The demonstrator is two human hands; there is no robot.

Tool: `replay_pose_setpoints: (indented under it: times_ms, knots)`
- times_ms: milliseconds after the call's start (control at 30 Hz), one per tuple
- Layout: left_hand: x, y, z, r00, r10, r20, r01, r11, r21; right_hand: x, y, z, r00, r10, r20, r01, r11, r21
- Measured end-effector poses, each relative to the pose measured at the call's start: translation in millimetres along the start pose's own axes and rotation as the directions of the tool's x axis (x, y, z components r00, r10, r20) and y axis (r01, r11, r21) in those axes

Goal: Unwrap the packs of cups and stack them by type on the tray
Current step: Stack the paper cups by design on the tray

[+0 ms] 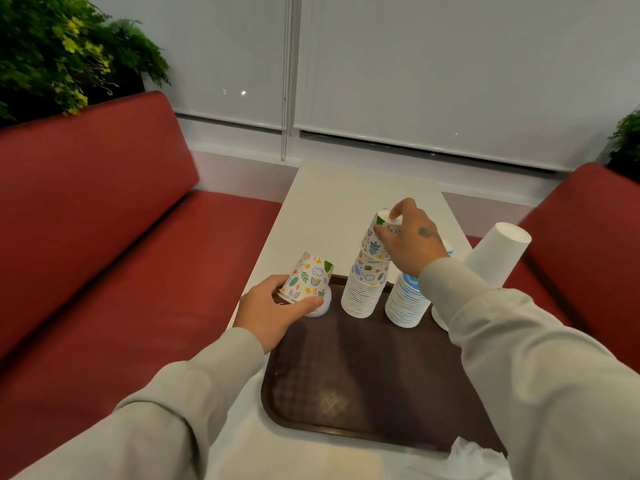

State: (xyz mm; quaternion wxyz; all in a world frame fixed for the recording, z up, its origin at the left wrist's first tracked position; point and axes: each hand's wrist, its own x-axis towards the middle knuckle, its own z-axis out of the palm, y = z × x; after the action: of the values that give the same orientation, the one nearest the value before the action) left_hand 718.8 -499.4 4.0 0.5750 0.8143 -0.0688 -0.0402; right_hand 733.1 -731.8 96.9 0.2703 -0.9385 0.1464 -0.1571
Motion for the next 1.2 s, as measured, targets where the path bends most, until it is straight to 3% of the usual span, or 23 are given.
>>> replay_pose_setpoints:
  times_ms: [233,467,567,700,933,1200]
  knots:
    - [3,-5,3,1.0,-0.005,-0.004,0.005,1.0,-0.001,-10,16,27,0.99,-0.013,0.14,0.038,0.983,-0.18]
    - [1,2,7,1.0,0.008,-0.006,-0.008,1.0,0.004,-13,5,19,0.996,-0.078,0.05,0.087,0.97,-0.228]
    - [-3,8,7,1.0,0.018,-0.002,-0.018,1.0,-0.005,-21,-3,15,0.986,-0.166,0.011,0.166,0.975,-0.147]
    - [-8,16,5,0.999,0.036,-0.004,-0.036,0.999,-0.015,-30,-15,14,0.973,-0.198,0.117,0.201,0.98,-0.01]
    - [-17,25,-2,0.998,0.061,-0.008,-0.061,0.998,-0.009,-49,-29,15,0.925,-0.076,0.371,0.01,0.984,0.176]
    - [-27,34,-7,0.996,0.093,-0.011,-0.093,0.995,-0.017,-64,-38,19,0.922,-0.053,0.383,-0.116,0.907,0.406]
